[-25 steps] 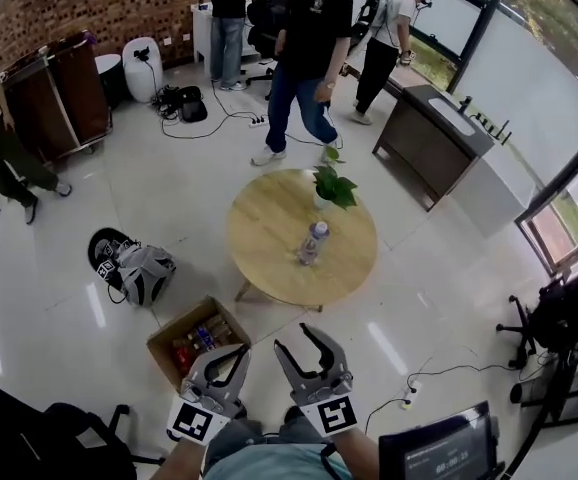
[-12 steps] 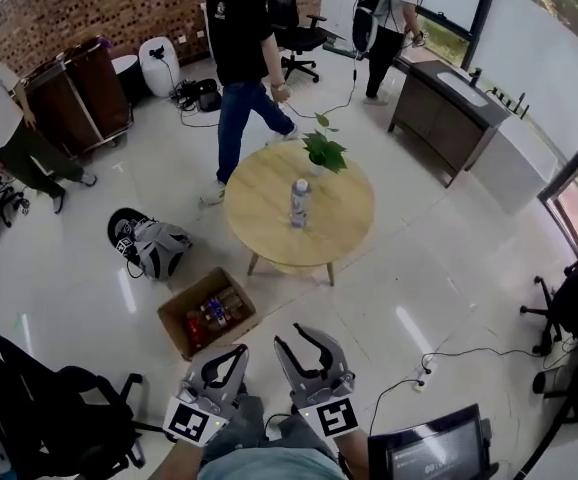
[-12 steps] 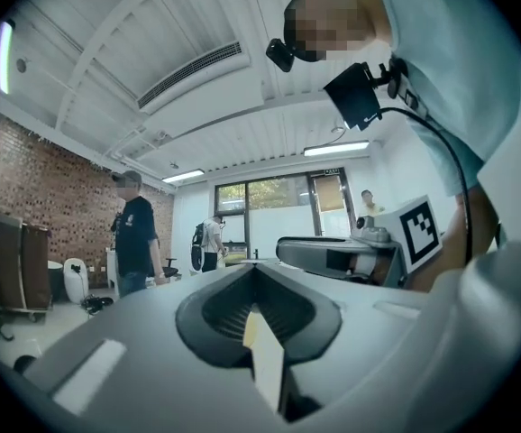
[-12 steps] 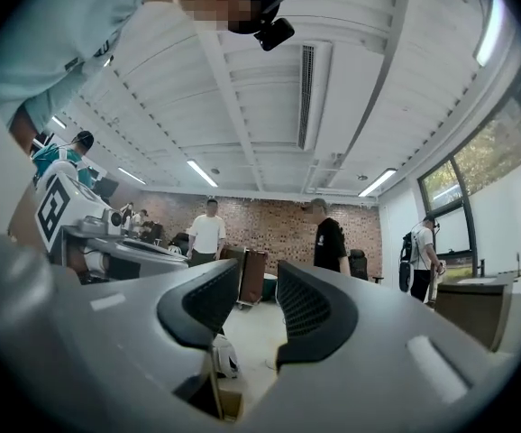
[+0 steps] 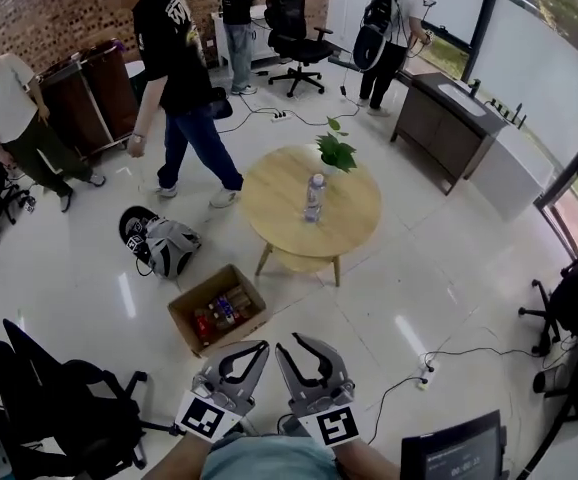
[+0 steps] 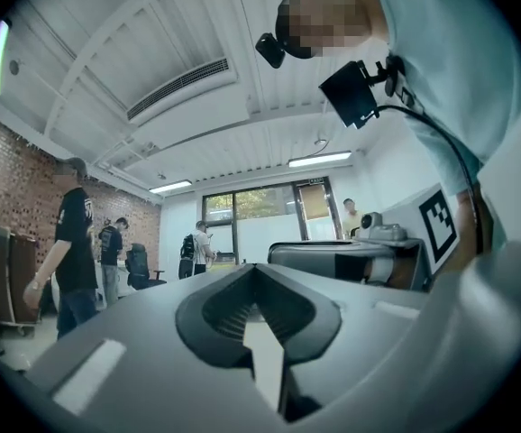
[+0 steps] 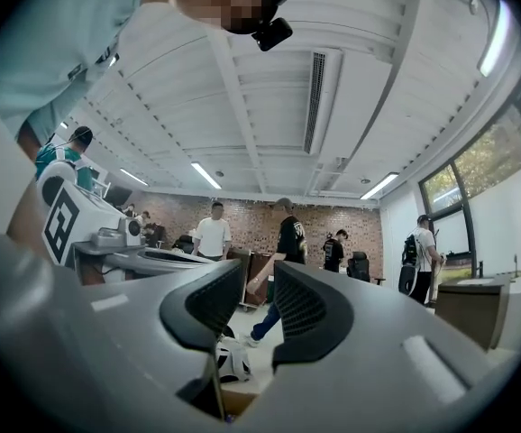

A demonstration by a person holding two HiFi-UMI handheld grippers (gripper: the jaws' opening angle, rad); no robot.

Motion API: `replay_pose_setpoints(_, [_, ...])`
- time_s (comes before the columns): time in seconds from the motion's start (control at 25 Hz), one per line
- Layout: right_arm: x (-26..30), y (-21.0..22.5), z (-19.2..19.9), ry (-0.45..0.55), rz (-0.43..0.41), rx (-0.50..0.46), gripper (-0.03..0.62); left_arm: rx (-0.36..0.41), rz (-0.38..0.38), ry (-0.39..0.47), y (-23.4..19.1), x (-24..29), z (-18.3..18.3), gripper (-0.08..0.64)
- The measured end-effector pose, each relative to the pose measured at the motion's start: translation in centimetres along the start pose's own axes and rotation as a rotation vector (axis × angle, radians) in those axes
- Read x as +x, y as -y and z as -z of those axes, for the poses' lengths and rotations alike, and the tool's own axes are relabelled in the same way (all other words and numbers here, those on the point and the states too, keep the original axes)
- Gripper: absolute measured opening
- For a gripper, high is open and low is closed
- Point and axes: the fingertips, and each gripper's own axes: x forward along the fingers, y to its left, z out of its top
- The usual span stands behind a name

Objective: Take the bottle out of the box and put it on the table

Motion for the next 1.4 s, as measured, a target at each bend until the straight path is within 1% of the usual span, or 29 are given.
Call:
replay_pose_setpoints(0.08, [0.7,-2.5,-0.6,0.008,0.012,0.020,0.100,0.007,-0.002,0.013,-0.9,-2.4,-0.9,0.011])
replay_pose_setpoints(0.16, [0.9,-5.5,-1.1,0.002,0.004,0.012,0.092,0.034,-0.003,0.032,-1.8,-5.1,-1.8,0.011])
replay_pose_setpoints(0.24, [1.1,-8.2,-1.2,-0.010,-0.002,0.011,0.073,0.035,-0.006,0.059,-2.6,-7.6,-2.4,0.011])
replay_pose_setpoints(0.36, [1.2,-11.2,-1.1,-0.028,0.036,0.034,0.040,-0.007,-0.005,0.080,-3.2,-11.0,-2.4,0.011])
replay_pose_setpoints(0.48, [0.6,-13.4,-0.5,-0.068,0.071,0.010,0.023,-0.042,0.004,0.067,-3.3,-13.7,-1.4,0.011])
replay_pose_setpoints(0.56, [-0.2,-14.2,-0.3,-0.090,0.086,-0.002,0.017,-0.061,0.015,0.073,-2.9,-14.7,-1.1,0.011])
replay_pose_setpoints(0.68, [-1.2,-14.6,-1.0,-0.076,0.097,-0.008,0.002,-0.064,0.030,0.088,-1.8,-15.2,-1.3,0.011])
replay_pose_setpoints(0.84, [-3.1,-13.4,-1.2,-0.073,0.096,-0.009,0.002,-0.037,0.050,0.056,0.7,-14.5,-1.2,0.011])
replay_pose_setpoints(0.96, [-4.6,-12.3,-2.0,-0.053,0.089,-0.027,0.002,-0.041,0.064,0.044,2.7,-13.5,-1.4,0.011])
replay_pose_setpoints(1.08, [-5.8,-11.6,-2.5,-0.037,0.069,-0.040,0.002,-0.035,0.049,0.025,4.0,-12.7,-1.4,0.011])
replay_pose_setpoints(1.4, [-8.2,-10.9,-3.2,-0.007,0.036,-0.039,0.002,-0.007,0.040,0.024,6.8,-11.9,-1.9,0.011])
